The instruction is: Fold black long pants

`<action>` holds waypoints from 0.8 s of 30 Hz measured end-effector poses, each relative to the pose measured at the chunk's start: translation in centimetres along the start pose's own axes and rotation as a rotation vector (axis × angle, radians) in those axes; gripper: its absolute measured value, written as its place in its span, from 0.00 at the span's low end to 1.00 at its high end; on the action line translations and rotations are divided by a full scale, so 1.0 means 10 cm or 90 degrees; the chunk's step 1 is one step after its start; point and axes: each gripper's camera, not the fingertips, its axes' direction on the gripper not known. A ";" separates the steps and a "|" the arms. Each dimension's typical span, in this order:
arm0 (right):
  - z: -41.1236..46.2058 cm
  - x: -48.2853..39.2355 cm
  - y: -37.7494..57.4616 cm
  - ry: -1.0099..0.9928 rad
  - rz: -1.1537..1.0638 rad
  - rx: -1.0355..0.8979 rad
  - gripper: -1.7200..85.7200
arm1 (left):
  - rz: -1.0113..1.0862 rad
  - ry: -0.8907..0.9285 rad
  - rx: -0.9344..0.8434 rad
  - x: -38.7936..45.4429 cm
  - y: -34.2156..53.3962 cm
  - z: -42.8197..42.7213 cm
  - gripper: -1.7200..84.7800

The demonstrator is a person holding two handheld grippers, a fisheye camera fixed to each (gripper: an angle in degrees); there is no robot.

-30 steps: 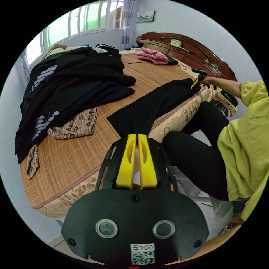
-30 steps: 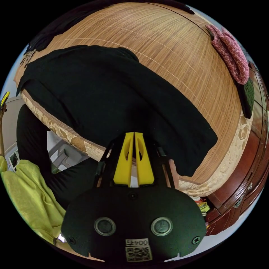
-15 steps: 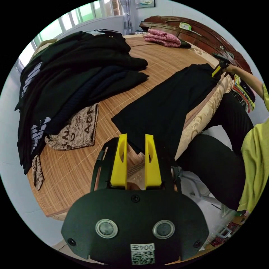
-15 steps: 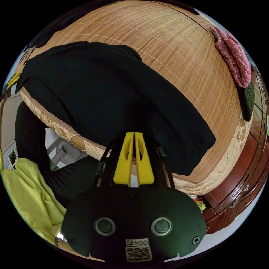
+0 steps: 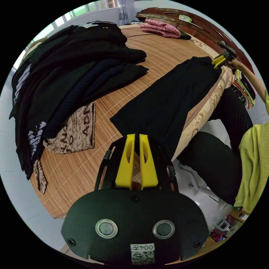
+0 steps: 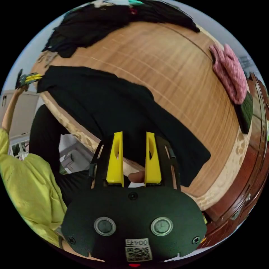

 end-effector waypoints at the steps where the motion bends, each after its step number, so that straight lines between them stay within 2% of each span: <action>1: -0.14 -0.17 -0.07 0.004 -0.043 0.043 0.15 | 0.005 -0.003 -0.002 0.02 -0.01 -0.05 0.05; 5: -0.43 -0.82 -0.43 -0.018 -0.184 0.148 0.14 | 0.019 -0.018 0.001 0.09 -0.06 -0.22 0.04; 8: -0.47 -1.28 -0.74 -0.023 -0.269 0.171 0.14 | 0.025 -0.031 0.014 0.14 -0.09 -0.39 0.04; 16: -0.38 -2.04 -1.39 -0.040 -0.372 0.222 0.15 | 0.044 -0.108 0.122 0.43 -0.03 -1.05 0.03; 24: -0.25 -2.55 -1.79 -0.075 -0.477 0.166 0.15 | 0.058 -0.178 0.197 0.73 0.09 -1.42 0.03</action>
